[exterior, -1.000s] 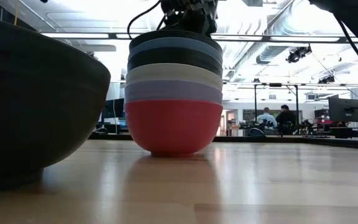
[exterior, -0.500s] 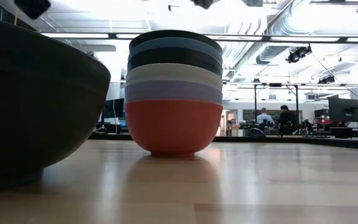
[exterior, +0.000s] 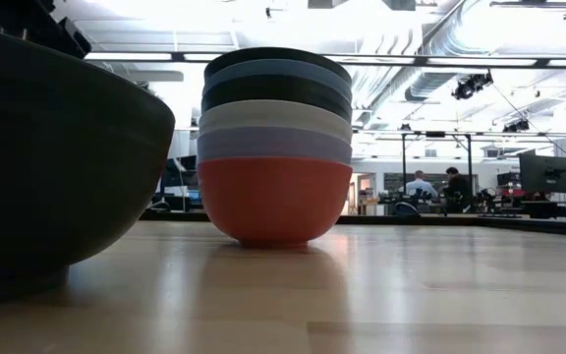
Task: Nest bowls inside each other
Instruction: Stack the pink bowl on the black bowl
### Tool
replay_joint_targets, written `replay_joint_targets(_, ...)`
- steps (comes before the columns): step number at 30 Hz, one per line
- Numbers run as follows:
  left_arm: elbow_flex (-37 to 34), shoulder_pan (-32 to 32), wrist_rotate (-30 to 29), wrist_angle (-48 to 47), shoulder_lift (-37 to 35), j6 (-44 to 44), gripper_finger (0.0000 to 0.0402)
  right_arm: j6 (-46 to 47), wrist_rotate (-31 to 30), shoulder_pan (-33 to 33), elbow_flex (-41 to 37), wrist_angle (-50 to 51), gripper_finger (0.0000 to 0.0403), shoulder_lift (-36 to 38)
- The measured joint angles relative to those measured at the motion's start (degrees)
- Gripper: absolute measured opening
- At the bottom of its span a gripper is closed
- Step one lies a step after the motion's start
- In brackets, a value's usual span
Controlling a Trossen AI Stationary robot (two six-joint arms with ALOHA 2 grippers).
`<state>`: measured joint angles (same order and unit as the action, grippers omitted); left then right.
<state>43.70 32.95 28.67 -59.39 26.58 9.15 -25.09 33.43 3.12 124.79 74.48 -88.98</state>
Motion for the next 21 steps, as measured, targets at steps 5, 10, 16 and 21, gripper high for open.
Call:
replay_joint_targets(5,0.0,0.0,0.5,0.8,-2.2,-0.6,0.0174,4.7,-3.4,-2.4,0.0,1.7,0.0133,5.8)
replay_joint_targets(10,0.0,0.0,0.5,0.8,-4.6,-1.9,0.0174,18.2,-14.7,-6.0,-1.1,5.3,0.0133,9.2)
replay_joint_targets(16,0.0,0.0,0.2,1.1,-6.8,-3.6,0.0174,33.6,-22.0,-12.2,-20.8,2.6,0.0133,17.3)
replay_joint_targets(21,0.0,0.0,0.2,3.6,-7.0,-4.6,0.0174,46.2,-20.1,-16.6,-41.2,-8.0,0.0133,26.0)
